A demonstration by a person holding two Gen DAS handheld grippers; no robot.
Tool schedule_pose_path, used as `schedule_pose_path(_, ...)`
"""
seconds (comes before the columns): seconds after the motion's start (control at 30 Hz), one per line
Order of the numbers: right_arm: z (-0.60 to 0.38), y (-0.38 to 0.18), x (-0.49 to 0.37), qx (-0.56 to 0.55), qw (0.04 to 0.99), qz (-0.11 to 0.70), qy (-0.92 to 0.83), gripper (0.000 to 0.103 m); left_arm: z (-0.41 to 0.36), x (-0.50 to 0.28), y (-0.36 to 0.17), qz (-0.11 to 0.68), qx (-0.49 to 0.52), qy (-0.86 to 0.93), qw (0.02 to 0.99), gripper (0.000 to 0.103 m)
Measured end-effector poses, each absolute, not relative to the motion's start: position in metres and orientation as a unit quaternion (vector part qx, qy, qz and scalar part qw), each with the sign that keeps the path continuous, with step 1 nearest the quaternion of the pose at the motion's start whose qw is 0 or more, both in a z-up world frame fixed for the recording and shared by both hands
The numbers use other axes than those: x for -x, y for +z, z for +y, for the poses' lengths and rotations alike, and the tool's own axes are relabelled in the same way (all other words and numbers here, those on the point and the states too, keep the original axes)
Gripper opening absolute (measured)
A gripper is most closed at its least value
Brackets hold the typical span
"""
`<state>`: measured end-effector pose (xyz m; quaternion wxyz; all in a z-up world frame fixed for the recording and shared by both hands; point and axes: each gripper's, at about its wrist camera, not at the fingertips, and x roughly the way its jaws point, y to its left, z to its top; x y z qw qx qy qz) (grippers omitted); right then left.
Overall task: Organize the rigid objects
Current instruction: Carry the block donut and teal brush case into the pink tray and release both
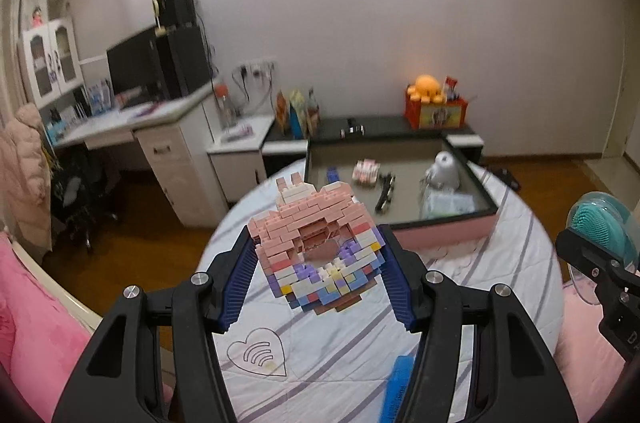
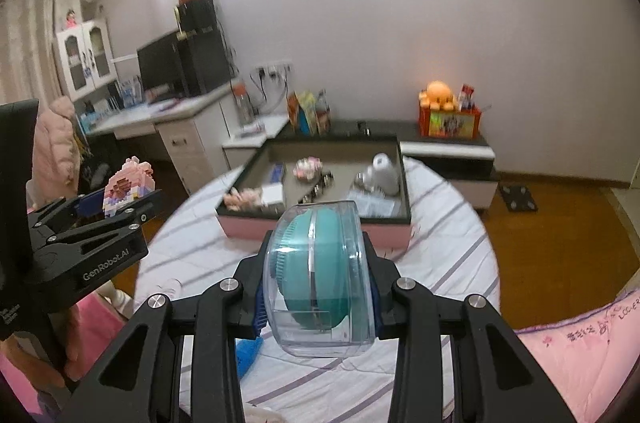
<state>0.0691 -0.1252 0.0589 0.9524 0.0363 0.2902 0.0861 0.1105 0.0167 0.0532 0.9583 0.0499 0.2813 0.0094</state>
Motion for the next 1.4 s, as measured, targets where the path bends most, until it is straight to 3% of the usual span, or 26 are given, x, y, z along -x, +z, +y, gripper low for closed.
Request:
schedule_pose_path(0.3, -0.130, 0.083, -0.035, -0.032, 0.965, 0.243, 0.088, 0.038, 0.006, -0.082, 0.071, 0.245, -0.058, 0.007, 0.968, 0.060)
schedule_pose_path(0.77, -0.132, 0.078, -0.033, -0.030, 0.964, 0.246, 0.093, 0.038, -0.002, -0.084, 0.068, 0.251, -0.065, 0.012, 0.966, 0.060)
schedule_pose_path(1.1, -0.136, 0.072, -0.062, -0.031, 0.961, 0.259, 0.088, 0.038, -0.004, -0.114, 0.059, 0.256, -0.074, 0.020, 0.964, 0.060)
schedule_pose_path(1.4, -0.133, 0.066, -0.126, -0.023, 0.957, 0.273, 0.090, 0.038, -0.005, -0.185, 0.050, 0.268, -0.085, 0.018, 0.959, 0.060)
